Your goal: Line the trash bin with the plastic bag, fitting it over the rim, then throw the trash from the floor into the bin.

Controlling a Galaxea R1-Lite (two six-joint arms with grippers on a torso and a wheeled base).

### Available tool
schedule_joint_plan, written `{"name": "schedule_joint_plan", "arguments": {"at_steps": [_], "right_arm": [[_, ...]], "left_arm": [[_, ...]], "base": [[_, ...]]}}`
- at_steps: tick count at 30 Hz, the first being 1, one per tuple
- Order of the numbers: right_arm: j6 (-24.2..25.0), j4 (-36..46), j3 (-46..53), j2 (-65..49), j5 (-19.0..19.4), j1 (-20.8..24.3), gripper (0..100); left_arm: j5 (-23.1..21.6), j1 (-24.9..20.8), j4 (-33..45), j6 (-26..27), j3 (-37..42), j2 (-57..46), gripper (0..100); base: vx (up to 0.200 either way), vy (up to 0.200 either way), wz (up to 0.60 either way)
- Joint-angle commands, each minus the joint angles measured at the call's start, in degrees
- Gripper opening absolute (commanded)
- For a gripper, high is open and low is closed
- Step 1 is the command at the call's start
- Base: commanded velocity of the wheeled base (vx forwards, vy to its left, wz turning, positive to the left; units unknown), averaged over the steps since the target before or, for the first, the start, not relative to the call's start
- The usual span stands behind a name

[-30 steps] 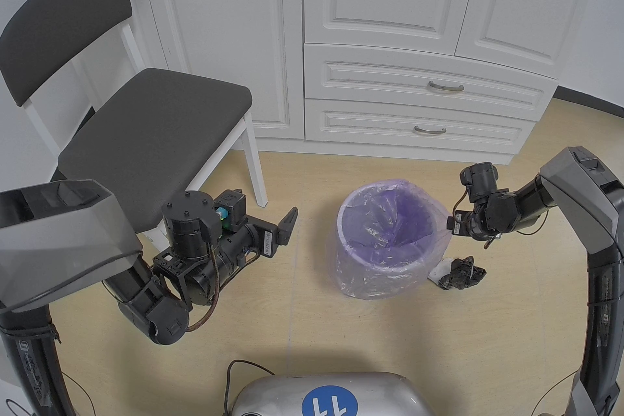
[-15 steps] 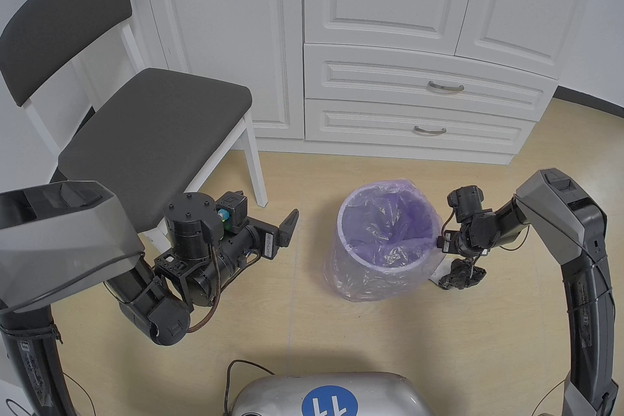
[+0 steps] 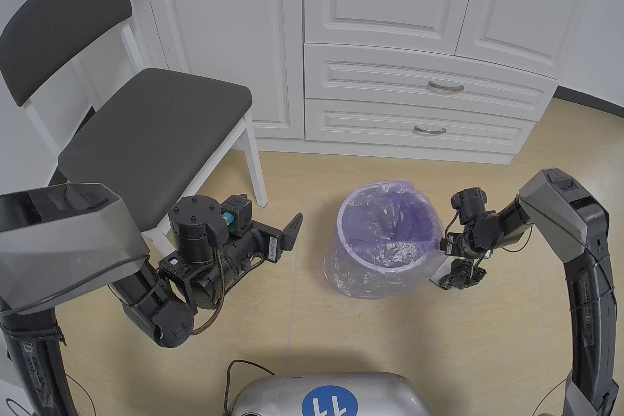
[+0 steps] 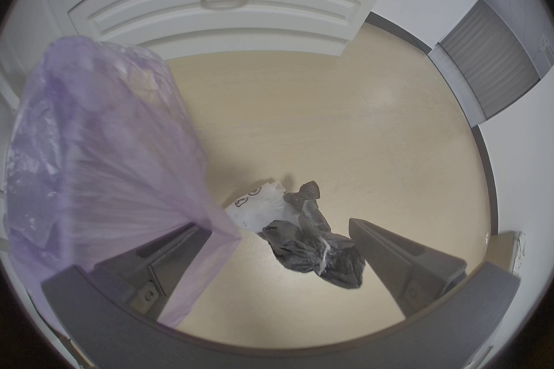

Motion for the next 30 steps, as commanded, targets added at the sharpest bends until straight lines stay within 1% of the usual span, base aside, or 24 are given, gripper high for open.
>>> {"name": "schedule_joint_plan", "arguments": {"at_steps": [1, 3, 4, 5, 6, 7, 8, 9, 10, 12, 13, 14, 15, 16, 17, 18, 19, 22, 25, 26, 27, 30], "right_arm": [[-0.78, -0.52, 10.18, -14.87, 0.12, 1.31, 100], [-2.19, -0.61, 12.82, -19.53, 0.12, 1.39, 100], [-2.27, -0.61, 12.99, -19.79, 0.2, 1.39, 100], [-3.5, -0.69, 14.92, -22.78, 0.82, 1.22, 100], [-3.77, -0.69, 16.16, -24.36, 2.05, 1.22, 100], [-3.77, -0.69, 16.16, -24.36, 2.05, 1.22, 100], [-3.86, -1.13, 18.35, -27.09, 5.39, 1.92, 100], [-3.86, -1.31, 18.62, -27.44, 5.83, 2.18, 100], [-3.5, -2.8, 18.97, -28.41, 7.59, 4.03, 100], [-2.89, -5.44, 18.7, -27.79, 8.03, 6.84, 100], [-2.8, -5.88, 18.62, -27.62, 8.03, 7.28, 100], [-2.54, -7.9, 17.3, -25.15, 8.2, 9.66, 100], [-2.71, -8.17, 15.1, -23.4, 8.2, 10.97, 100], [-2.98, -7.64, 12.11, -21.64, 8.11, 12.03, 100], [-2.98, -7.64, 12.11, -21.64, 8.11, 12.03, 100], [-3.06, -5.62, 9.04, -20.06, 8.03, 13.17, 100], [-3.24, -1.31, 5.7, -19.0, 8.03, 14.14, 100], [-3.15, 3.61, 1.48, -16.98, 8.29, 15.28, 100], [-2.98, 3.96, -0.1, -13.9, 8.2, 16.69, 100], [-2.98, 3.96, -0.1, -13.9, 8.2, 16.69, 100], [-3.06, 4.4, -1.16, -12.32, 8.29, 16.95, 100], [-2.8, 4.4, -4.06, -8.28, 8.29, 17.21, 100]], "left_arm": [[-0.18, -2.77, 2.3, -0.05, -2.58, 0.5, 100], [-0.1, -4.62, 7.83, 0.39, -5.13, -0.2, 100], [-0.1, -4.8, 8.36, 0.39, -5.39, -0.2, 100], [-0.01, -6.11, 15.39, 0.74, -8.64, -1.52, 100], [0.08, -6.82, 19.7, 0.65, -10.67, -2.57, 100], [0.08, -6.82, 19.7, 0.65, -10.67, -2.57, 100], [0.08, -8.14, 28.57, 0.39, -15.24, -3.54, 100], [0.17, -8.31, 29.8, 0.39, -15.94, -3.63, 100], [1.31, -9.37, 35.25, 0.12, -19.63, -3.63, 100], [4.56, -10.42, 39.3, -0.05, -23.06, -3.28, 100], [5.18, -10.51, 39.65, -0.05, -23.5, -3.19, 100], [7.64, -10.68, 40.7, -0.49, -24.64, -3.01, 100], [8.69, -10.68, 41.32, -1.2, -24.73, -3.28, 100], [9.4, -10.6, 41.58, -1.55, -24.46, -3.8, 100], [9.4, -10.6, 41.58, -1.55, -24.46, -3.8, 100], [10.1, -10.16, 41.85, -1.72, -23.85, -4.6, 100], [10.89, -9.37, 41.85, -1.99, -22.27, -7.06, 100], [10.98, -6.99, 41.05, -3.74, -17.43, -11.72, 100], [11.07, -4.8, 40.26, -6.47, -13.92, -15.85, 100], [11.07, -4.8, 40.26, -6.47, -13.92, -15.85, 100], [11.07, -3.3, 40.09, -7.96, -11.98, -18.39, 100], [11.07, 0.57, 39.91, -8.31, -8.2, -22.88, 100]], "base": [[0.0, 0.0, 0.0], [0.0, 0.0, 0.0], [0.0, 0.0, 0.0], [0.0, 0.0, 0.0], [0.0, 0.0, 0.0], [0.0, 0.0, 0.0], [0.0, 0.0, 0.0], [0.0, 0.0, 0.0], [0.0, 0.0, 0.0], [0.0, 0.0, 0.0], [0.0, 0.0, 0.0], [0.0, 0.0, 0.0], [0.0, 0.0, 0.0], [0.0, 0.0, 0.0], [0.0, 0.0, 0.0], [0.0, 0.0, 0.0], [0.0, 0.0, 0.0], [0.0, 0.0, 0.0], [0.0, 0.0, 0.0], [0.0, 0.0, 0.0], [0.0, 0.0, 0.0], [0.0, 0.0, 0.0]]}}
